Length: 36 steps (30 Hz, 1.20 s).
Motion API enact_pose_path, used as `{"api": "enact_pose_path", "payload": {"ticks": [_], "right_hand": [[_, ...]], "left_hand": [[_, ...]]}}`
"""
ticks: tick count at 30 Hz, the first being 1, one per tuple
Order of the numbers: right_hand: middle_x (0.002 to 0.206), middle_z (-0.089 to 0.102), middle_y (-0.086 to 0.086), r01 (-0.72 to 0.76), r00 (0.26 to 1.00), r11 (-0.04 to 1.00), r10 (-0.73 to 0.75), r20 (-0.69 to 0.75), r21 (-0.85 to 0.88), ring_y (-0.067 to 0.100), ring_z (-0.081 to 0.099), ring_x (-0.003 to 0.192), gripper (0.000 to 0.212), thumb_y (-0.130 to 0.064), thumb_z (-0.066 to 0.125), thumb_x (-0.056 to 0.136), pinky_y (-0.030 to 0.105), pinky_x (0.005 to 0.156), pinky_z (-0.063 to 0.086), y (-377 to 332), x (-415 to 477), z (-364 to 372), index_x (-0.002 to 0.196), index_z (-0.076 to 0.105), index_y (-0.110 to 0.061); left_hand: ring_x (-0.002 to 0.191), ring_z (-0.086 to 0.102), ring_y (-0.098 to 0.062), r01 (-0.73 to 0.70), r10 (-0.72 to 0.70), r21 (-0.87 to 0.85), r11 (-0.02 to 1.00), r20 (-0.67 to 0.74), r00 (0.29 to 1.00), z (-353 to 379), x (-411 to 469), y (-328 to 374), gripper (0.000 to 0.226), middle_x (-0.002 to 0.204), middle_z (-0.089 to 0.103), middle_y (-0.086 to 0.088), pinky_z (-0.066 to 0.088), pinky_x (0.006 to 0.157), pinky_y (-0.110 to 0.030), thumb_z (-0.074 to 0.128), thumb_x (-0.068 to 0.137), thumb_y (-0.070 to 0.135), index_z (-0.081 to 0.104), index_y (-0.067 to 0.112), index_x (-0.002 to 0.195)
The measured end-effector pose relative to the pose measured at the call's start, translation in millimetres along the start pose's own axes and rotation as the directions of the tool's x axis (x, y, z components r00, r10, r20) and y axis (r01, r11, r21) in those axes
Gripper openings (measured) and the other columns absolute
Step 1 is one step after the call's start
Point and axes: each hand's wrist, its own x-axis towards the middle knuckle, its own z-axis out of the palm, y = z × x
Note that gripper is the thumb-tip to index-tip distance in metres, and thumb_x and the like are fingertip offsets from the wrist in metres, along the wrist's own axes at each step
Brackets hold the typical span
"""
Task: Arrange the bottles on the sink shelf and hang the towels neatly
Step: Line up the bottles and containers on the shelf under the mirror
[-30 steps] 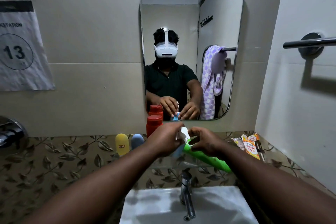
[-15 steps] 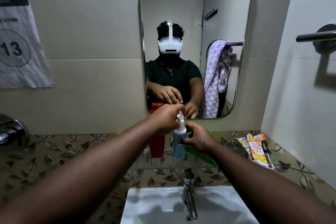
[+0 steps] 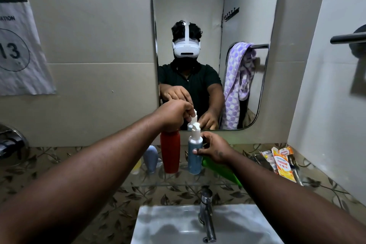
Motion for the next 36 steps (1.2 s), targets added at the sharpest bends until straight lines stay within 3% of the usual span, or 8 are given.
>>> {"api": "enact_pose_path", "payload": {"ticks": [7,16,18,21,25,28,32,36], "right_hand": [[0.122,0.071,0.009,0.003,1.0,0.999,-0.003,0.009,0.035,0.026,0.066,0.116,0.05,-0.006,0.084,0.077,0.049,0.1,0.054,1.8,1.8,-0.2,0.123,0.062,-0.006],[0.123,0.07,0.009,-0.01,1.0,1.0,0.009,0.015,0.029,0.026,0.065,0.115,0.056,-0.007,0.086,0.075,0.049,0.1,0.054,2.2,3.5,-0.2,0.125,0.06,-0.007],[0.13,0.065,0.009,-0.024,0.999,0.999,0.023,0.038,0.037,0.023,0.065,0.112,0.07,-0.003,0.087,0.073,0.042,0.098,0.056,1.9,2.4,-4.3,0.135,0.054,-0.008],[0.132,0.063,0.011,-0.021,0.998,0.998,0.025,0.062,-0.057,0.021,0.066,0.104,0.078,0.002,0.086,0.071,0.035,0.089,0.059,-0.4,-0.8,-22.4,0.14,0.051,-0.007],[0.114,0.067,0.025,0.026,0.999,0.984,-0.02,0.036,-0.175,0.021,0.062,0.095,0.045,0.016,0.074,0.078,0.025,0.077,0.053,1.2,-9.4,-57.7,0.12,0.061,0.01],[0.107,0.068,0.032,-0.002,1.0,0.978,-0.003,-0.021,-0.208,0.024,0.06,0.093,0.033,0.022,0.062,0.082,0.027,0.076,0.051,4.3,-18.5,-78.1,0.114,0.063,0.013],[0.101,0.073,0.026,-0.087,0.995,0.963,0.073,-0.067,-0.255,0.024,0.064,0.088,0.031,0.022,0.057,0.079,0.044,0.082,0.054,10.4,-35.1,-98.2,0.103,0.069,0.006],[0.096,0.078,0.013,-0.169,0.975,0.937,0.114,-0.192,-0.304,0.027,0.072,0.089,0.022,0.006,0.067,0.08,0.045,0.087,0.057,21.2,-57.5,-116.6,0.09,0.073,-0.013]], "left_hand": [[0.09,0.071,-0.006,0.096,-0.107,-0.144,0.985,-0.067,0.992,-8.2,-1.1,-5.7,0.038,0.101,0.075,0.001,0.052,0.066,-0.007,0.05,0.093,-0.014,0.072,0.008,0.113],[0.1,0.07,-0.011,0.124,-0.143,-0.168,0.978,-0.104,0.984,-1.6,-12.7,-1.3,0.041,0.108,0.074,0.001,0.061,0.089,-0.033,0.051,0.092,-0.012,0.072,0.015,0.116],[0.099,0.066,-0.016,0.082,-0.082,-0.011,0.997,-0.258,0.963,1.8,-21.0,6.9,0.037,0.109,0.072,0.0,0.058,0.084,-0.036,0.056,0.09,-0.007,0.07,0.018,0.113],[0.094,0.062,-0.03,-0.114,0.309,0.348,0.931,-0.578,0.755,16.1,-44.7,24.4,0.025,0.103,0.071,-0.008,0.05,0.081,-0.044,0.054,0.084,-0.001,0.068,0.012,0.1],[0.093,0.06,-0.031,-0.465,0.703,0.529,0.71,-0.497,0.508,59.9,-72.7,57.1,0.02,0.104,0.072,-0.013,0.044,0.08,-0.042,0.05,0.094,0.01,0.069,0.012,0.099],[0.083,0.061,-0.029,-0.567,0.732,0.484,0.667,-0.282,0.62,100.7,-74.5,76.7,0.017,0.097,0.07,-0.011,0.043,0.07,-0.036,0.061,0.085,0.013,0.069,0.013,0.101],[0.106,0.057,-0.033,-0.42,0.444,0.295,0.858,-0.017,0.896,146.8,-60.0,93.1,0.042,0.118,0.064,-0.011,0.042,0.083,-0.039,0.062,0.084,0.017,0.061,0.014,0.126],[0.122,0.051,-0.034,-0.353,0.317,0.312,0.882,0.162,0.935,179.4,-38.1,100.6,0.066,0.133,0.056,-0.012,0.043,0.098,-0.043,0.066,0.084,0.025,0.044,0.02,0.146]]}}
